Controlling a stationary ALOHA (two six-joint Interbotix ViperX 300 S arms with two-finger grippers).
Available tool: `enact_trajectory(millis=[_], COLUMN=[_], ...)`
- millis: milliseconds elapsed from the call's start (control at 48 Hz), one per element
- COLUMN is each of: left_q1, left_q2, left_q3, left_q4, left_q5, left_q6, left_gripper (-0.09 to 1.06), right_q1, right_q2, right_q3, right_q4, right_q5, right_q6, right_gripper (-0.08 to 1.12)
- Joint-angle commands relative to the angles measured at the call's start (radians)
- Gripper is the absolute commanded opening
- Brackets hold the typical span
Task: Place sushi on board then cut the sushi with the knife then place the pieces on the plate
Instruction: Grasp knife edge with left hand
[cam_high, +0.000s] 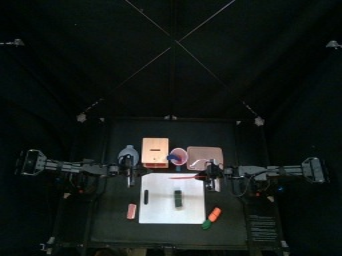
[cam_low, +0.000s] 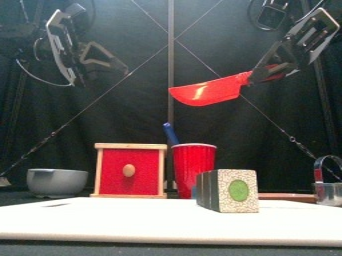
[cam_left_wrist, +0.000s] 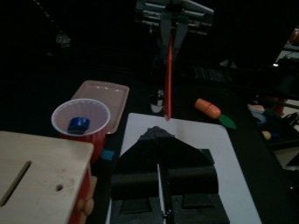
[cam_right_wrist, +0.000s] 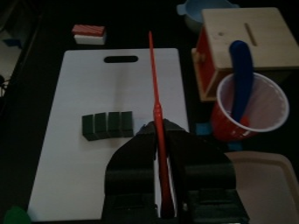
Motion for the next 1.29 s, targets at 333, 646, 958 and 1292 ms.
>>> enact_trajectory(millis=[333,646,958,1292], left_q1=[-0.038,-0.026,-0.017,-0.006], left_q2=[0.207,0.272,0.318,0.370], left_q3=[-0.170,-0.202,-0.215,-0.239], left_q4=[-0.018,-0.061,-0.051,-0.026], left_q5=[0.038,0.094,0.101,0.115], left_q6=[0.000,0.006,0.008,0.008], left_gripper=[0.50,0.98,0.98,0.98], right_q1=[0.055,0.098,0.100,0.100], right_q2=[0.058,0.114,0.167,0.187], right_q3=[0.083,0.072,0.040,0.031], right_q4=[0.110,0.167,0.167,0.173], right_q5=[-0.304,-0.339,-0.357,-0.359], right_q6=[0.003,0.003,0.003,0.003], right_gripper=[0.29,0.29,0.28,0.28])
